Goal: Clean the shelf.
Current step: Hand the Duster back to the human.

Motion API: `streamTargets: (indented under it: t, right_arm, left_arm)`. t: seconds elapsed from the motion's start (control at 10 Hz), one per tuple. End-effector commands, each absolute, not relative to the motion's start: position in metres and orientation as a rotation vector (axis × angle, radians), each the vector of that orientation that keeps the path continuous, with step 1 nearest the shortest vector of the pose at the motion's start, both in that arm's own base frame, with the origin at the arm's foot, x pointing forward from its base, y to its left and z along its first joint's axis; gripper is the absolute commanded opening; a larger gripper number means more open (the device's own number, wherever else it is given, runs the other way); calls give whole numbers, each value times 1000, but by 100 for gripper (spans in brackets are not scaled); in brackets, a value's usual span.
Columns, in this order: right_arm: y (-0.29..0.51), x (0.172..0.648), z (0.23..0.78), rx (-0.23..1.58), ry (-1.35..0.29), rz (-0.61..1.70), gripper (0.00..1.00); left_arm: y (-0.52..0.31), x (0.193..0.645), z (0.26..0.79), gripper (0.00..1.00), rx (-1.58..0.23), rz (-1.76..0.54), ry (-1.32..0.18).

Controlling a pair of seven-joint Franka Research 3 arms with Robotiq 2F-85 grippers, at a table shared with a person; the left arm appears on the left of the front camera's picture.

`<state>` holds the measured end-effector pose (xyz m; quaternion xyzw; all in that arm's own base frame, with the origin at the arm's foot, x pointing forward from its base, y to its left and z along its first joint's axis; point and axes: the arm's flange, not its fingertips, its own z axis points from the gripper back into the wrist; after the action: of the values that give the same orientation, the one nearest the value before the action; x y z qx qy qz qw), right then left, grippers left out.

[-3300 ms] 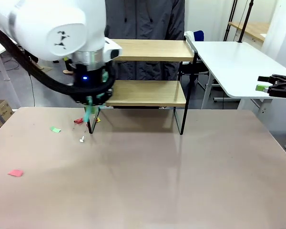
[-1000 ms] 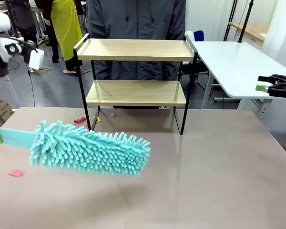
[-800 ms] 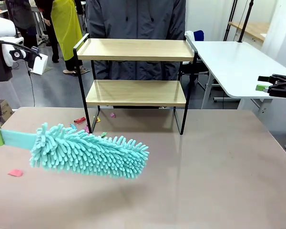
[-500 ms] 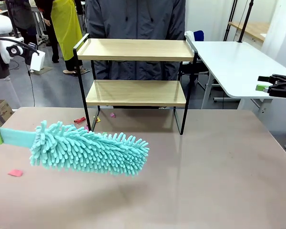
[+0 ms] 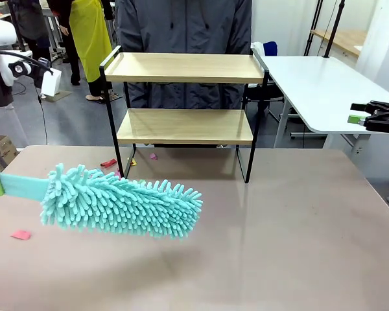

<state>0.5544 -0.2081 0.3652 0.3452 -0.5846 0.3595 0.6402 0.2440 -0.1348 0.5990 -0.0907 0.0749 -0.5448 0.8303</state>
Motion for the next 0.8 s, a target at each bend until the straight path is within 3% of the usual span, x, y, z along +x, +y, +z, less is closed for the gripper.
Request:
streamTargets:
  t: [0.0,0.1,0.2,0.7]
  right_arm:
    - [-206,555,371,785,-1327,805,100]
    - [-208,554,365,787,-1333,820,100]
    - [-189,546,401,787,-1308,916,100]
    - [-108,507,513,1028,-1180,1045,100]
  left_arm:
    - [-134,241,604,13,-214,-1138,153]
    - [-135,244,599,13,-192,-1156,159]
    - [-117,242,613,13,-249,-1174,36]
    - [-136,262,568,13,-379,-1301,-217]
